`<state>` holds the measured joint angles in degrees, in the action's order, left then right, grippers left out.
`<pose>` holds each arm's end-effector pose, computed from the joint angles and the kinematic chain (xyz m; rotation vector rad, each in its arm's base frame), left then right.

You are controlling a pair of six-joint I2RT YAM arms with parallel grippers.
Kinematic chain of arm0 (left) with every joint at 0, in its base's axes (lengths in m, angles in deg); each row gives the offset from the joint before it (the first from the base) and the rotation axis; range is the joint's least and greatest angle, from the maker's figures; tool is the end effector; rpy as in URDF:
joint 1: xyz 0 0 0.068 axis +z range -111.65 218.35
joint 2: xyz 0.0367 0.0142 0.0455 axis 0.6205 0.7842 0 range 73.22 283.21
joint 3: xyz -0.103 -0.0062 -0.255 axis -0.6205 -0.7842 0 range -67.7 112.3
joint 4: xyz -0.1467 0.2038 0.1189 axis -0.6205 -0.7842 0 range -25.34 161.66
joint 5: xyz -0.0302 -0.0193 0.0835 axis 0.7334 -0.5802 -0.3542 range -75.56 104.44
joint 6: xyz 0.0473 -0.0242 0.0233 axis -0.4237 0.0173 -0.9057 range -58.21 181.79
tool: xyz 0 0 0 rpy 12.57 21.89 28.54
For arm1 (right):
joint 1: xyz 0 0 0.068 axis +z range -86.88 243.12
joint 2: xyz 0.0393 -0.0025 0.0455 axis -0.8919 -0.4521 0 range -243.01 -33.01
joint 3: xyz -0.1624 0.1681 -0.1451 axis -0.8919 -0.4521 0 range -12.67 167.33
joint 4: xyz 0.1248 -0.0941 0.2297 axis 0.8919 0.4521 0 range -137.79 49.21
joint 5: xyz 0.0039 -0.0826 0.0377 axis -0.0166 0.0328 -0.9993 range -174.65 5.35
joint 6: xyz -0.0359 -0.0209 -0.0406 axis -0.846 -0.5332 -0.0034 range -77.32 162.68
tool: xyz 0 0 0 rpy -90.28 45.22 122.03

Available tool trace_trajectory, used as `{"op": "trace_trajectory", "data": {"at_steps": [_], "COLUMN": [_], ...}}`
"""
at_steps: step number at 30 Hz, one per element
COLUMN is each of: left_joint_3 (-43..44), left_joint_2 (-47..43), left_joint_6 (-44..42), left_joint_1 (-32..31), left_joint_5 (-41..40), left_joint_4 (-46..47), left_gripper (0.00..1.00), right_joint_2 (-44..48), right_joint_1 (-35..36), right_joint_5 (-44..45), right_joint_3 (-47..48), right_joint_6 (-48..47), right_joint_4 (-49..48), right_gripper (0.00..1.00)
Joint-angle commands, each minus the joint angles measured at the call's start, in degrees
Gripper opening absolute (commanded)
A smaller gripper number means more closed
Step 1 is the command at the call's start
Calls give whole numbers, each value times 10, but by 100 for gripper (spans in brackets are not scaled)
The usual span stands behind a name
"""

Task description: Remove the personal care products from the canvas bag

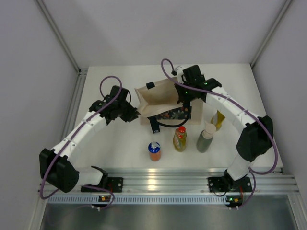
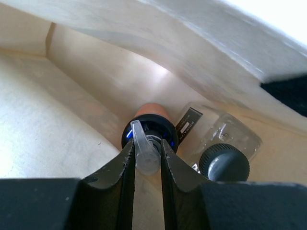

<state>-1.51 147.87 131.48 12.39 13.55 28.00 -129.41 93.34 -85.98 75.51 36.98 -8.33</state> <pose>0.2600 -0.1258 0.2999 -0.9788 2.4209 -0.6504 0.3416 0.2001 0.3146 -0.7550 2.2938 0.2260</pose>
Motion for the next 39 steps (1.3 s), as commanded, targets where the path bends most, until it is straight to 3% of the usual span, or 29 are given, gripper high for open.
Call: {"op": "trace_trajectory", "data": {"at_steps": [1,10,26,39], "left_joint_3": [9,15,21,24], "left_joint_2": [2,3,10,15], "left_joint_6": [-1,-5,-8,-10], "left_joint_1": [1,2,2,2], "left_joint_5": [-1,-2,-1,-1], "left_joint_4": [9,9,10,9], "left_gripper": [0,0,0,0], "right_joint_2": [42,50,69,87], "right_joint_1": [7,16,39,68], "right_joint_5": [44,51,37,62], "right_joint_3": [43,79,128,252], "right_joint_6": [45,83,61,34], "right_joint_4": [-45,-45,-18,70], "right_gripper": [0,0,0,0]}}
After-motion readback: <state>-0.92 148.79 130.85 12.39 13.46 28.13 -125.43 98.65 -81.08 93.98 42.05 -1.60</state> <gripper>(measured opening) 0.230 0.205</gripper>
